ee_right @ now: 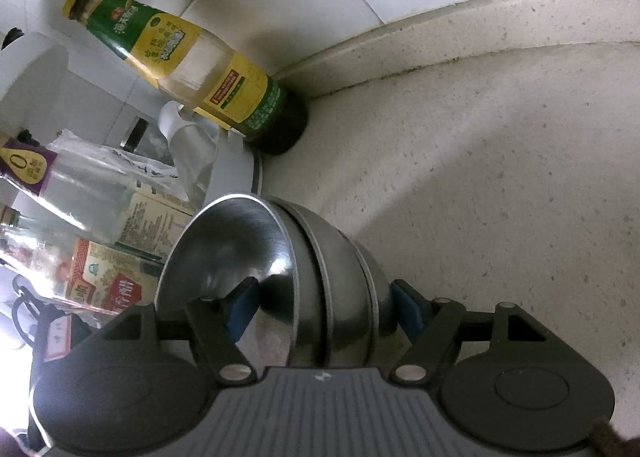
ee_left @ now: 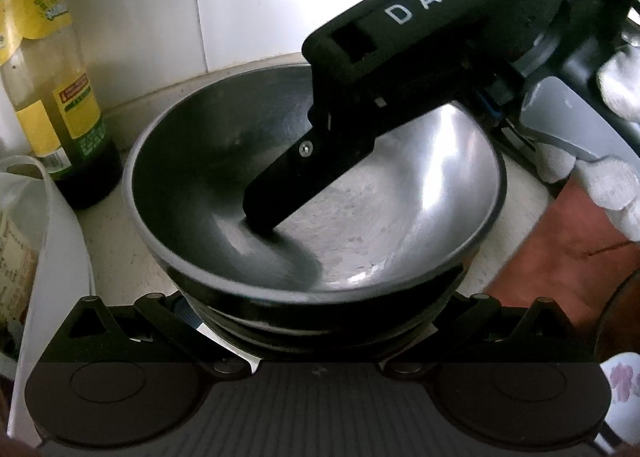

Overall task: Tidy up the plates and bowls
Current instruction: 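Grasp the rim of the stacked steel bowls with the right gripper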

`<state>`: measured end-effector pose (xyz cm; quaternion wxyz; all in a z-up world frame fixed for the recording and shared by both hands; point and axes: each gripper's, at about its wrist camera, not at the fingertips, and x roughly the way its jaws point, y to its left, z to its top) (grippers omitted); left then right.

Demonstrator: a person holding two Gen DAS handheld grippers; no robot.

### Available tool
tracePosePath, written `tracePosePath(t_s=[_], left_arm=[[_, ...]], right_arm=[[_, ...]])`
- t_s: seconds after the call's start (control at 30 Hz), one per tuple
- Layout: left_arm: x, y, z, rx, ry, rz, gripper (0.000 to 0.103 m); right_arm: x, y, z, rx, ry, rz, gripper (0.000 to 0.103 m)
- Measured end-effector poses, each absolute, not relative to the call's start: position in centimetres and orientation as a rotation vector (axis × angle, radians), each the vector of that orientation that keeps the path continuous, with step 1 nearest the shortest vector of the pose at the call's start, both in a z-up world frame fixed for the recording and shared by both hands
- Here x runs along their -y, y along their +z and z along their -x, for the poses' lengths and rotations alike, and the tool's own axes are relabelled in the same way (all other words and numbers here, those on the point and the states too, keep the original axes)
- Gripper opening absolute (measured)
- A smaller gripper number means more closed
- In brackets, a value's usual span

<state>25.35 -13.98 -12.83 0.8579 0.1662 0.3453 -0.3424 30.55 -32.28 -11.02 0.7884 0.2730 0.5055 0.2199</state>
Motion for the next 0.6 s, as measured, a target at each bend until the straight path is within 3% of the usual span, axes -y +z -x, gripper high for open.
tracePosePath(t_s=[0.6], left_arm=[[13.9,-11.3,-22.6,-0.649,-0.666,-0.35,0.103]], right_arm=[[32.6,-9.6,-30.5,-1.032,0.485,-0.558,0.067]])
